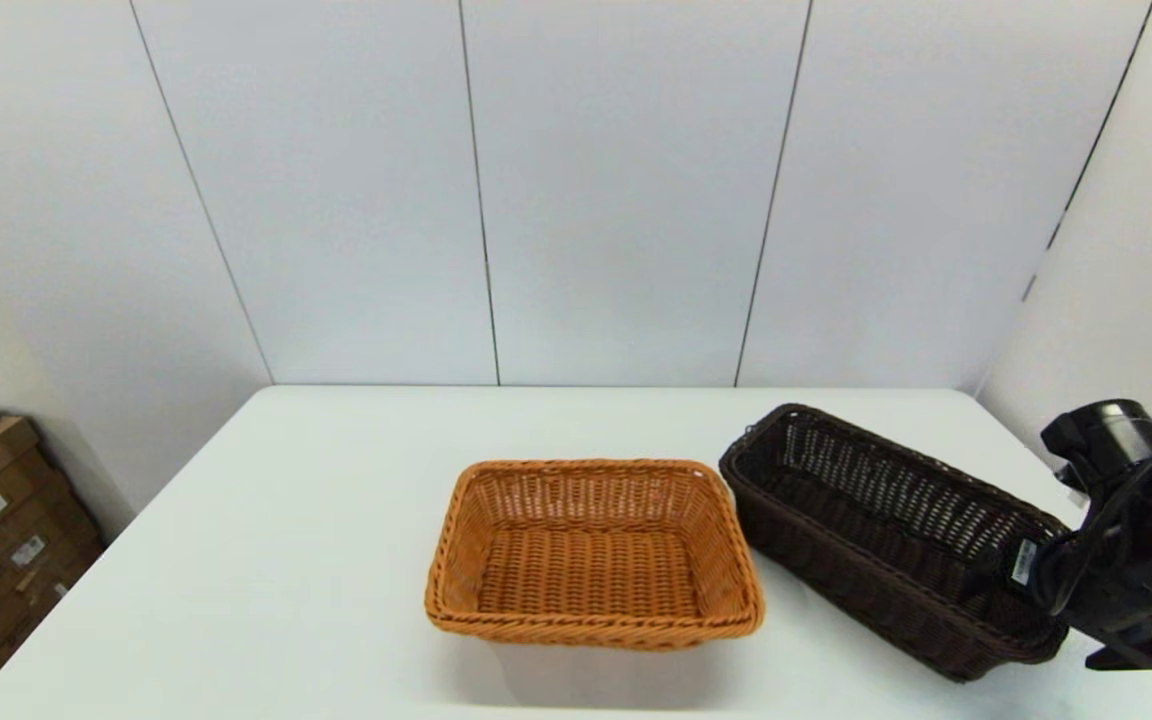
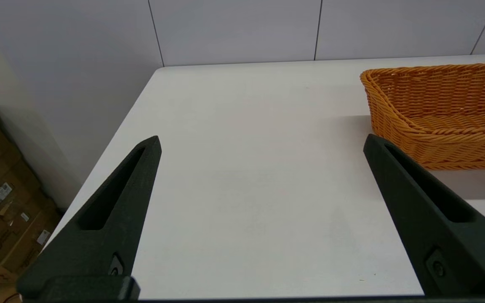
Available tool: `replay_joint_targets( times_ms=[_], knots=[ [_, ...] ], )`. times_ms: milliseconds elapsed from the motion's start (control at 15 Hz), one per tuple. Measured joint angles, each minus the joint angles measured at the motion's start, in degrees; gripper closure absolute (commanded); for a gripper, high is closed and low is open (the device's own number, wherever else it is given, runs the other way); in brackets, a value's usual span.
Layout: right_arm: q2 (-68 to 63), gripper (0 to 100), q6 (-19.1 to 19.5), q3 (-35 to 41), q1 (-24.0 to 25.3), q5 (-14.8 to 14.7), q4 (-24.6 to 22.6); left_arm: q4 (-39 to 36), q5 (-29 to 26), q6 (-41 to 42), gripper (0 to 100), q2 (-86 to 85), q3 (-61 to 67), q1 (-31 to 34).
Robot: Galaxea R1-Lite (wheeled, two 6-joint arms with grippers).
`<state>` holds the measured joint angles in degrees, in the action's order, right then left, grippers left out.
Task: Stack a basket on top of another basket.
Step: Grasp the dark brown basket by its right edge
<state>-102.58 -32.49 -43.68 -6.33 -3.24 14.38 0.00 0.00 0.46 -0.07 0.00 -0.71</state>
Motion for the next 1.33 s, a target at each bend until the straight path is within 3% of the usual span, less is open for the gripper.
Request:
replay_joint_targets(
  times_ms=[1067, 1133, 1333],
  knots=[
    [-3.7, 0, -6.6, -0.7, 0.2, 0.3, -2.1, 0.0, 0.0, 0.0, 0, 0.0, 0.0, 0.0],
    [-3.7, 100, -6.6, -0.8, 0.1, 0.3, -2.1, 0.0, 0.0, 0.0, 0, 0.0, 0.0, 0.0],
    [-3.7, 100, -6.6, -0.9, 0.1, 0.2, -2.1, 0.0, 0.0, 0.0, 0, 0.0, 0.0, 0.0]
  ],
)
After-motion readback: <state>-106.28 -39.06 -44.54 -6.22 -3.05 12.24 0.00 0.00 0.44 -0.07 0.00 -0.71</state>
